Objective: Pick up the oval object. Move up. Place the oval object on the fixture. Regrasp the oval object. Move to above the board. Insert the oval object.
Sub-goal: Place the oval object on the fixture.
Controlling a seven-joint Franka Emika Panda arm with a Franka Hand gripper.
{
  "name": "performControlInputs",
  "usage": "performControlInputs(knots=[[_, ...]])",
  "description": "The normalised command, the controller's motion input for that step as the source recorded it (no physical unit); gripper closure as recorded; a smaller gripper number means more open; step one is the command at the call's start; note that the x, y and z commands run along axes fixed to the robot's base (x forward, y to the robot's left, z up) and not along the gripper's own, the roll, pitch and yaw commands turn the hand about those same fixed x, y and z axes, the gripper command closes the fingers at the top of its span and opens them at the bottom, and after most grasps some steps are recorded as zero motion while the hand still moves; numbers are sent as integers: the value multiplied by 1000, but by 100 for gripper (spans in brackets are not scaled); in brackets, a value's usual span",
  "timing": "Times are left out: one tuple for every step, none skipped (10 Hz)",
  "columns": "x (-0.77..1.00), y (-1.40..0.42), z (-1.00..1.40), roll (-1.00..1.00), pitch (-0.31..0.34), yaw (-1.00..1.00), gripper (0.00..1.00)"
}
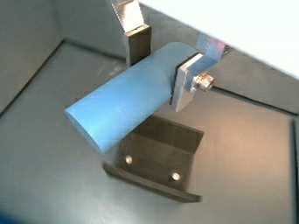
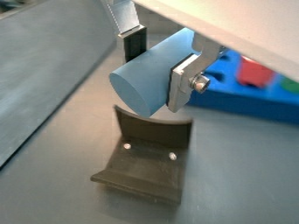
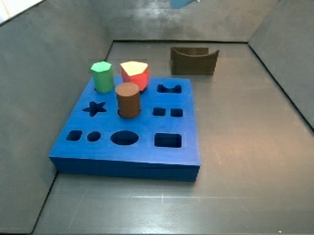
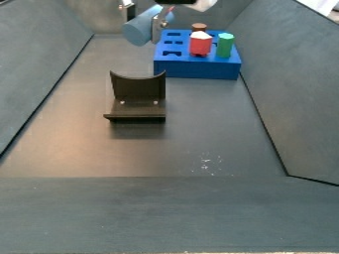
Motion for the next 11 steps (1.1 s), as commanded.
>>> performControlInputs(knots=[[351,47,-11,-761,291,1000,100],[255,42,-5,-832,383,1000,100],[184,42,-8,-897,476,1000,100],[101,43,-11,-1000,654,958,100],[76,43,-9,-897,650,773,100],[81,39,-11,-625,606,298,100],[93,46,-18,-513,586,160,100],[108,41,-10,-339,504,-24,100],[99,39,-5,-259,420,-106,100],[84,39,-1,-196,335,-151,100],[78,34,0,-146,265,-168,100]])
